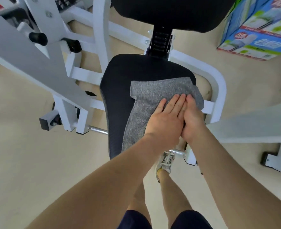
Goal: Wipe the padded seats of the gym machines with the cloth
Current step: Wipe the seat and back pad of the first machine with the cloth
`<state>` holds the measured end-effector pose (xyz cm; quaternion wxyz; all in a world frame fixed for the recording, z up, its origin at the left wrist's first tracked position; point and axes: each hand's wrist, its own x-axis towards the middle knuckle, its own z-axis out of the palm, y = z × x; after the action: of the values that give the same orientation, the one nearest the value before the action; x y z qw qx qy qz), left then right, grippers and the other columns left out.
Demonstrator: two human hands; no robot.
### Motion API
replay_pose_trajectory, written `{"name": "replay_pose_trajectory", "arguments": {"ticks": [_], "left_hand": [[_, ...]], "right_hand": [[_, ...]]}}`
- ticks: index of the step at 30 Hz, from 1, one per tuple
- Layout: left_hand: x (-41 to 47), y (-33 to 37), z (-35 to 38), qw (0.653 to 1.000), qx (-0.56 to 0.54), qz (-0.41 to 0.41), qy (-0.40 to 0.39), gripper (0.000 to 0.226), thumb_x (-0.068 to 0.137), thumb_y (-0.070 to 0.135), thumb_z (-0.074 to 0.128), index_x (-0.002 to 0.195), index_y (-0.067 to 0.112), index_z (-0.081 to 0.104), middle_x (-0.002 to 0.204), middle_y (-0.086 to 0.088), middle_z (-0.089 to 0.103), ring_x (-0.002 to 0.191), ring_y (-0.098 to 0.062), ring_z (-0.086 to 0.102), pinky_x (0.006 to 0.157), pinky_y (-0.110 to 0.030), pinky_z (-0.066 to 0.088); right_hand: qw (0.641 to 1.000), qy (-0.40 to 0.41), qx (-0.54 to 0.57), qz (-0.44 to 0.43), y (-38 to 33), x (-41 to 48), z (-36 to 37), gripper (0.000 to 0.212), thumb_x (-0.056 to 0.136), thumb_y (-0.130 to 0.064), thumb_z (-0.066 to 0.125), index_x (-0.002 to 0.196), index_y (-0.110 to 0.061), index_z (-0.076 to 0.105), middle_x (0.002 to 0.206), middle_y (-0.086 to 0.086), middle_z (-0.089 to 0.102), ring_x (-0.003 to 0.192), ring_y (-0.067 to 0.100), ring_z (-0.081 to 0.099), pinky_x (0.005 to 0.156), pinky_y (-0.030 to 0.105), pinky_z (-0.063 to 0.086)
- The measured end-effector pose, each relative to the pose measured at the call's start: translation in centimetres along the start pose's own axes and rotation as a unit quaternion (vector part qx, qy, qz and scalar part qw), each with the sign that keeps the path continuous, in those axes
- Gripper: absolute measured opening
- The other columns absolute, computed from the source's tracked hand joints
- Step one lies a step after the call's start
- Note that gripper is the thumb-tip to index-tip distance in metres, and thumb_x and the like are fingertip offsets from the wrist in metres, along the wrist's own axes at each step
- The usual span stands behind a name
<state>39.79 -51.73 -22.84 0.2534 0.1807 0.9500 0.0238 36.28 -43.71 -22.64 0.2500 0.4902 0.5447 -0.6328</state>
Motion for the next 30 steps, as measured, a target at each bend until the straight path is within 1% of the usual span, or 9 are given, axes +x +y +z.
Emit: {"name": "replay_pose_trajectory", "arguments": {"ticks": [5, 9, 11, 15, 18, 22, 24, 27, 30], "left_hand": [[3.4, -1.0, -1.5, 0.997, -0.07, 0.033, 0.03, 0.084, 0.085, 0.042, 0.045, 0.153, 0.016, 0.002, 0.161, 0.001, -0.001, 0.147, -0.014, -0.005, 0.119, -0.043, -0.002], [-1.6, -2.2, -1.1, 0.998, -0.053, -0.022, 0.011, 0.09, 0.084, 0.05, 0.043, 0.152, 0.013, -0.003, 0.161, -0.007, -0.008, 0.147, -0.022, -0.012, 0.117, -0.05, -0.006], [-2.9, -2.2, -0.7, 0.998, -0.043, -0.039, -0.006, 0.09, 0.085, 0.048, 0.042, 0.152, 0.014, -0.007, 0.16, -0.007, -0.014, 0.146, -0.023, -0.017, 0.117, -0.05, -0.009], [0.0, -1.9, -1.0, 0.998, -0.053, -0.035, -0.006, 0.096, 0.084, 0.054, 0.041, 0.15, 0.012, -0.014, 0.159, -0.005, -0.019, 0.144, -0.02, -0.022, 0.116, -0.049, -0.012], [2.9, -2.4, -1.0, 0.998, -0.059, -0.011, -0.001, 0.102, 0.08, 0.064, 0.039, 0.15, 0.01, -0.011, 0.16, -0.005, -0.014, 0.146, -0.018, -0.017, 0.117, -0.046, -0.011], [6.6, -3.4, -1.7, 0.997, -0.079, 0.015, 0.01, 0.111, 0.074, 0.075, 0.04, 0.151, 0.009, -0.006, 0.161, -0.004, -0.008, 0.146, -0.016, -0.011, 0.118, -0.042, -0.007], [8.3, -4.2, -1.9, 0.996, -0.084, 0.031, 0.019, 0.11, 0.075, 0.077, 0.037, 0.152, 0.009, -0.003, 0.161, -0.003, -0.005, 0.147, -0.015, -0.009, 0.119, -0.04, -0.005], [10.9, -5.5, -2.3, 0.995, -0.086, 0.039, 0.044, 0.099, 0.081, 0.074, 0.032, 0.152, 0.011, 0.007, 0.161, -0.001, 0.006, 0.147, -0.014, 0.001, 0.119, -0.038, 0.0], [12.6, -6.6, -3.0, 0.991, -0.099, 0.023, 0.09, 0.074, 0.087, 0.063, 0.035, 0.143, 0.014, 0.032, 0.147, 0.0, 0.037, 0.136, -0.017, 0.029, 0.115, -0.036, 0.013]], "right_hand": [[1.0, 0.015, 0.021, 0.009, -3.5, 3.2, -0.5, 0.045, 0.086, -0.054, 0.055, 0.116, -0.021, 0.061, 0.111, 0.002, 0.07, 0.097, 0.02, 0.067, 0.085, 0.037, 0.053], [0.995, 0.009, -0.083, 0.052, -0.5, 0.6, -1.5, 0.056, 0.08, -0.06, 0.06, 0.117, -0.017, 0.058, 0.111, 0.002, 0.067, 0.1, 0.025, 0.063, 0.088, 0.05, 0.051], [0.995, -0.025, -0.074, 0.067, 0.9, -0.4, -0.9, 0.056, 0.081, -0.059, 0.061, 0.114, -0.014, 0.059, 0.109, 0.005, 0.068, 0.098, 0.026, 0.065, 0.085, 0.047, 0.055], [0.997, 0.027, -0.072, 0.025, 0.0, 1.3, 0.7, 0.053, 0.078, -0.061, 0.062, 0.108, -0.017, 0.061, 0.105, 0.002, 0.069, 0.095, 0.023, 0.066, 0.09, 0.041, 0.053], [0.993, 0.025, -0.115, -0.03, -2.2, 3.3, 0.8, 0.042, 0.085, -0.055, 0.057, 0.102, -0.017, 0.059, 0.097, 0.0, 0.066, 0.086, 0.015, 0.063, 0.079, 0.03, 0.053], [0.98, 0.005, -0.185, -0.077, -4.9, 6.6, 1.1, 0.054, 0.09, -0.057, 0.048, 0.117, -0.011, 0.06, 0.112, 0.005, 0.065, 0.097, 0.02, 0.062, 0.09, 0.032, 0.05], [0.971, 0.002, -0.217, -0.099, -6.0, 8.0, 1.6, 0.054, 0.095, -0.052, 0.042, 0.123, -0.008, 0.055, 0.114, 0.004, 0.061, 0.098, 0.018, 0.058, 0.088, 0.027, 0.046], [0.948, 0.018, -0.293, -0.121, -8.3, 10.1, 2.5, 0.049, 0.101, -0.038, 0.033, 0.129, -0.001, 0.052, 0.12, 0.012, 0.058, 0.108, 0.026, 0.055, 0.089, 0.028, 0.042], [0.907, -0.015, -0.399, -0.136, -10.2, 11.2, 4.1, 0.042, 0.101, -0.03, 0.033, 0.124, -0.003, 0.056, 0.128, 0.017, 0.057, 0.115, 0.03, 0.054, 0.091, 0.034, 0.044]]}}
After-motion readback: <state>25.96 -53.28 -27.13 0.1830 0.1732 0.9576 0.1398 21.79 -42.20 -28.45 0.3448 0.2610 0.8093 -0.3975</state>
